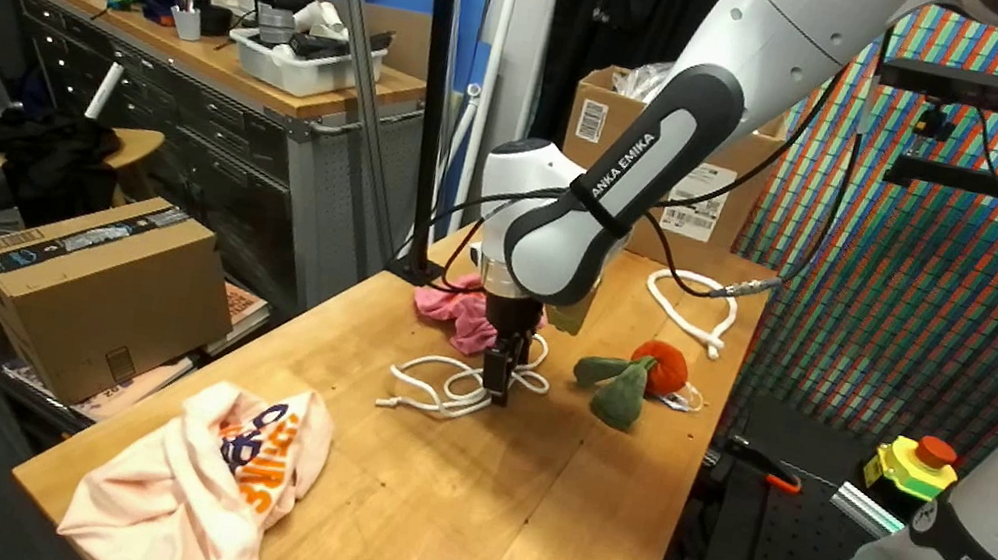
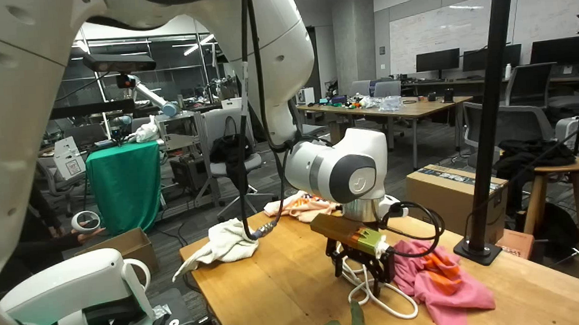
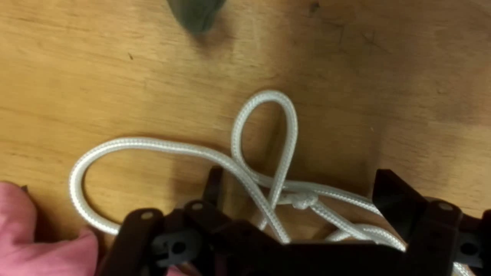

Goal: Separate the things on the heap

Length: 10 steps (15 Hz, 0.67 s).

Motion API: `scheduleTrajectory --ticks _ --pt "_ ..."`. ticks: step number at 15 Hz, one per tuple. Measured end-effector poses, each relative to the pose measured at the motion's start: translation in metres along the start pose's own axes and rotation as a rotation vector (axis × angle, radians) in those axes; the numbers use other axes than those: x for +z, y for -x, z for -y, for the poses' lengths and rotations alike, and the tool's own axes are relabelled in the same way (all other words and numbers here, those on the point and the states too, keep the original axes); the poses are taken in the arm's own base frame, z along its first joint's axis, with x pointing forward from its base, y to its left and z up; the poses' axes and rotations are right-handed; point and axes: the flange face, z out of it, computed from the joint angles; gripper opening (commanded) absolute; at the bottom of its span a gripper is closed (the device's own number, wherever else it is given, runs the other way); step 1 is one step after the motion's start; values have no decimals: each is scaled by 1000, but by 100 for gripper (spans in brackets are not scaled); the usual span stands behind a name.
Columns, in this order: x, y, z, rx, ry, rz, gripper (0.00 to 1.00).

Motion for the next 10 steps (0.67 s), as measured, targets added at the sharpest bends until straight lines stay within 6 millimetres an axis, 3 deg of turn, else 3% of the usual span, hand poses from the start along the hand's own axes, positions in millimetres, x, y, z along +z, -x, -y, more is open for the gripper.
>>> scheduleTrajectory --ticks 4,10 --pt "3 1 -8 15 -28 -1 100" --pt "4 1 -4 2 -39 -1 100"
